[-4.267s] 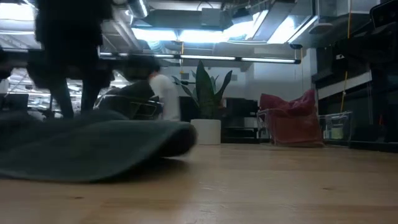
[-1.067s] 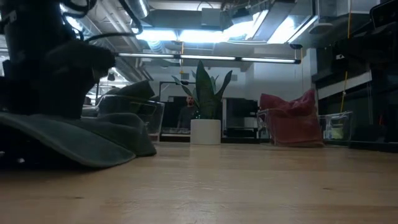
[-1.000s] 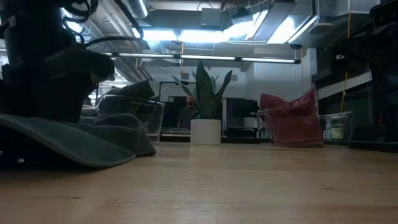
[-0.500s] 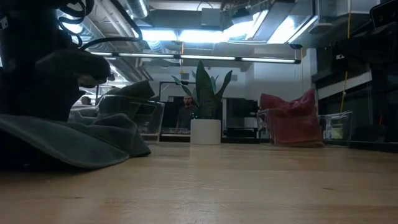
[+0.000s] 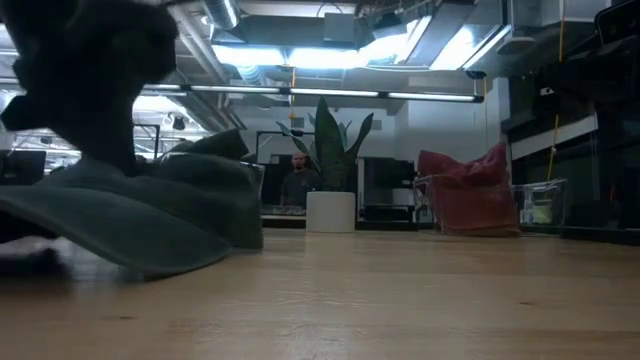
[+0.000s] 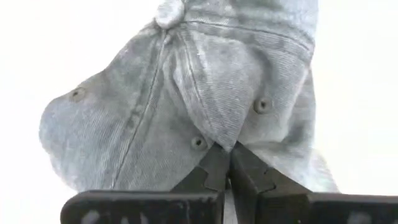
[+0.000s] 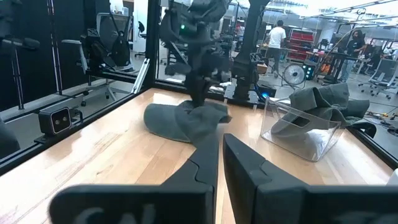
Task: Pick & Place hat
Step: Put the black cap into the left transparent bin
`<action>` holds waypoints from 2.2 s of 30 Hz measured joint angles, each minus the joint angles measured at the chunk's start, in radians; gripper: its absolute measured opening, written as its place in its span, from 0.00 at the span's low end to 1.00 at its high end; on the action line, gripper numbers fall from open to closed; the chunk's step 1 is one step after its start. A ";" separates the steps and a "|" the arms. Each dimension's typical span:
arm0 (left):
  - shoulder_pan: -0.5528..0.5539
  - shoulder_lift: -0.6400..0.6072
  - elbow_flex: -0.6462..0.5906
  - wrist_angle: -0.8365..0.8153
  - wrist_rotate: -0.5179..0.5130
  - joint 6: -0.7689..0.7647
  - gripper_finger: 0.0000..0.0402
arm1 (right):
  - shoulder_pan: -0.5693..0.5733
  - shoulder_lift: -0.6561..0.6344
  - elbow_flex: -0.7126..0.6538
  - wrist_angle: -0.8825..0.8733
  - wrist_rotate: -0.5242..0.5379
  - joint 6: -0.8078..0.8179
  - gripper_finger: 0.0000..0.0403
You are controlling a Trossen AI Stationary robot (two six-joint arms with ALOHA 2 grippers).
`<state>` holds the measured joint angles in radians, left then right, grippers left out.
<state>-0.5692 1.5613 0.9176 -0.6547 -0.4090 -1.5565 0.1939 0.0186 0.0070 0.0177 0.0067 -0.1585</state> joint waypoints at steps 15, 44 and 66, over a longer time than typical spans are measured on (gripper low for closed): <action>-0.019 -0.075 0.002 -0.083 0.016 0.032 0.01 | 0.000 0.000 0.000 0.000 0.000 0.000 0.06; 0.021 -0.018 0.004 -0.072 0.146 -0.064 0.21 | 0.000 0.000 0.000 0.000 0.000 0.000 0.06; 0.090 -0.038 0.003 -0.104 0.245 0.011 0.65 | 0.000 0.000 0.000 0.000 0.000 0.000 0.06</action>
<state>-0.4791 1.5228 0.9211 -0.7585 -0.1636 -1.5456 0.1940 0.0187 0.0068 0.0181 0.0067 -0.1587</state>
